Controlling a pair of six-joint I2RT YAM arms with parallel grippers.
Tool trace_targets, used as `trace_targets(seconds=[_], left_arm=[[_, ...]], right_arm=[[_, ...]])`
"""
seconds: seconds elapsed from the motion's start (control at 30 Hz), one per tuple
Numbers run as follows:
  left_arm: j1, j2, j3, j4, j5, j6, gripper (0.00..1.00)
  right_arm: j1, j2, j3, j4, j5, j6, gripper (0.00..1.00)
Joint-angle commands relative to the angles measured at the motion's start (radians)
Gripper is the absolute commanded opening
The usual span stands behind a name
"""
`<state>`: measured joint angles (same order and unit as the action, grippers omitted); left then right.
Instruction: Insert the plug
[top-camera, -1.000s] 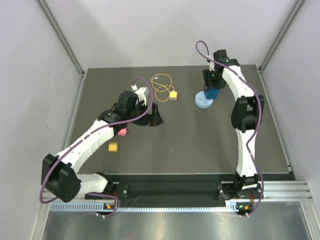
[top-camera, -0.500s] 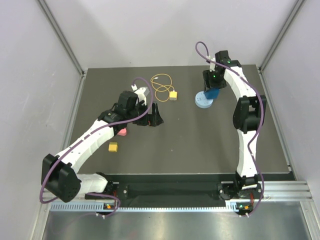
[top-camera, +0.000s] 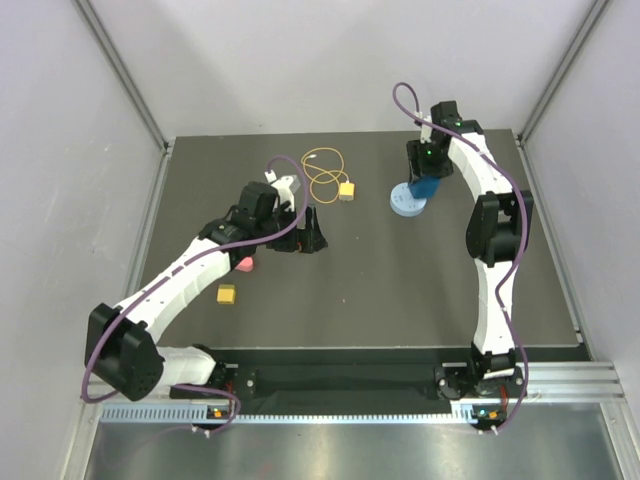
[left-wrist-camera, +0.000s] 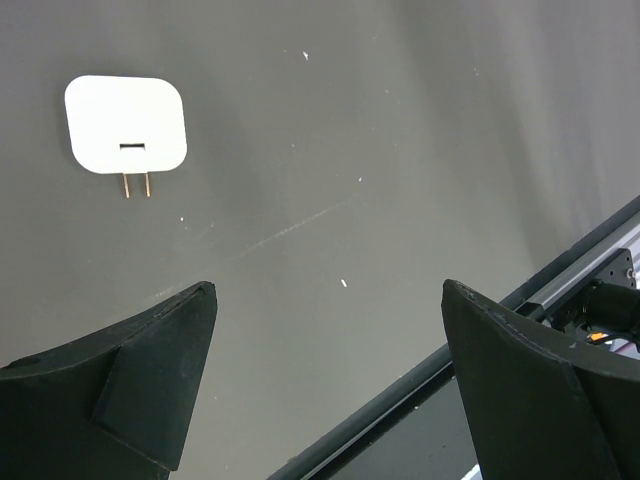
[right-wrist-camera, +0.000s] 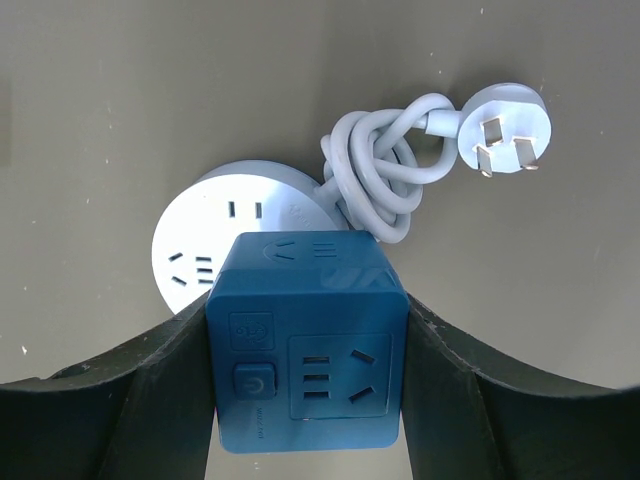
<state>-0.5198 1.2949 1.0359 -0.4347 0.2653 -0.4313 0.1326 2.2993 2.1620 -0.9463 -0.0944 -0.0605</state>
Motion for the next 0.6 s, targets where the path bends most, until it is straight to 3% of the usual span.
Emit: trace_targets(seconds=[0.0,0.57], left_arm=[[0.003,-0.003,0.013,0.019,0.009,0.009,0.98],[0.003,0.004,0.015,0.021,0.015,0.006,0.98]], right_arm=[[-0.013,-0.009,0.009,-0.12,0.036,0.002,0.0],[-0.014,-0.027,-0.017,-0.128,0.051,0.002,0.0]])
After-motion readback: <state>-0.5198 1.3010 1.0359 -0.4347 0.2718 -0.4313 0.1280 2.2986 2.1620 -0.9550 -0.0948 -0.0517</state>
